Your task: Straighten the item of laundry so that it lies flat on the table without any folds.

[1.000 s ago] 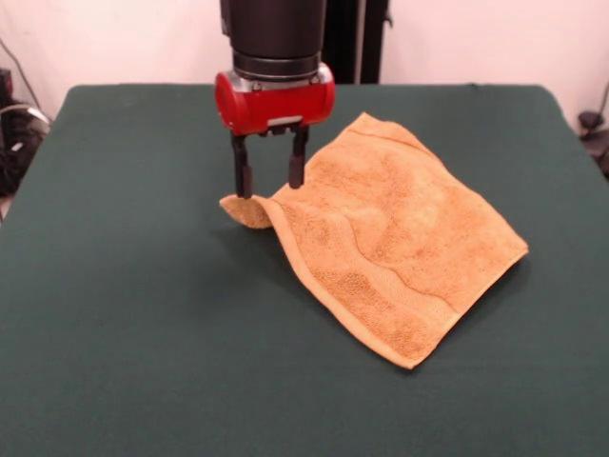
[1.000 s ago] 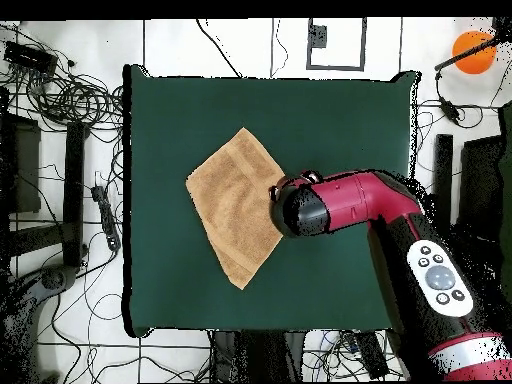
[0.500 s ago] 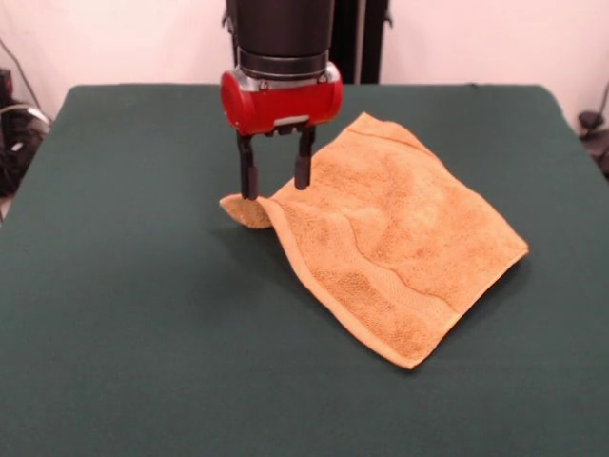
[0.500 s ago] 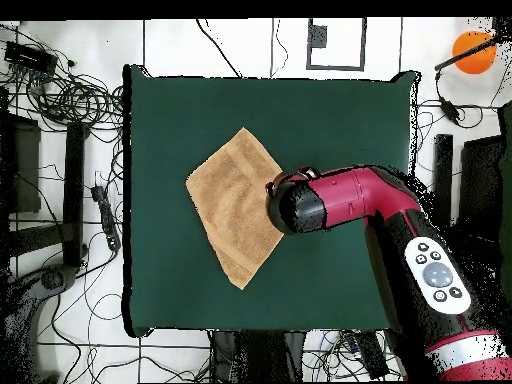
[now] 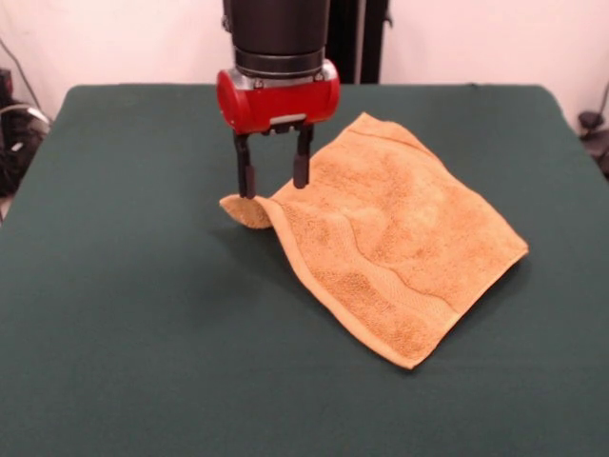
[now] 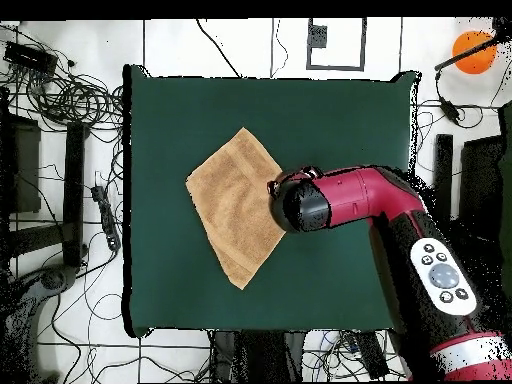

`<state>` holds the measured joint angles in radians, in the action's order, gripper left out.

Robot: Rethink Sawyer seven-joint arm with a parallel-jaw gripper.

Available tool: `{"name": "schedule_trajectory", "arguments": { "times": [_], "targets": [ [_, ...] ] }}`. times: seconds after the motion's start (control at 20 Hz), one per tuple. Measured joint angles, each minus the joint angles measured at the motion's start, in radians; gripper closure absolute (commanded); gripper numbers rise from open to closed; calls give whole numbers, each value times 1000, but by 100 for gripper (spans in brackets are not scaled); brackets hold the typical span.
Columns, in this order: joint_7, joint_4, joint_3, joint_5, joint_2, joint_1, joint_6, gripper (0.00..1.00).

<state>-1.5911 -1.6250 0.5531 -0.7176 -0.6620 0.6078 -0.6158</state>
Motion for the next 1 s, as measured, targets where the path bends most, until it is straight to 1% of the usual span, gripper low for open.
{"name": "schedule_trajectory", "arguments": {
  "times": [1.0],
  "targets": [
    [0,0,0,-5,5,27,-2,0]
  ]
}}
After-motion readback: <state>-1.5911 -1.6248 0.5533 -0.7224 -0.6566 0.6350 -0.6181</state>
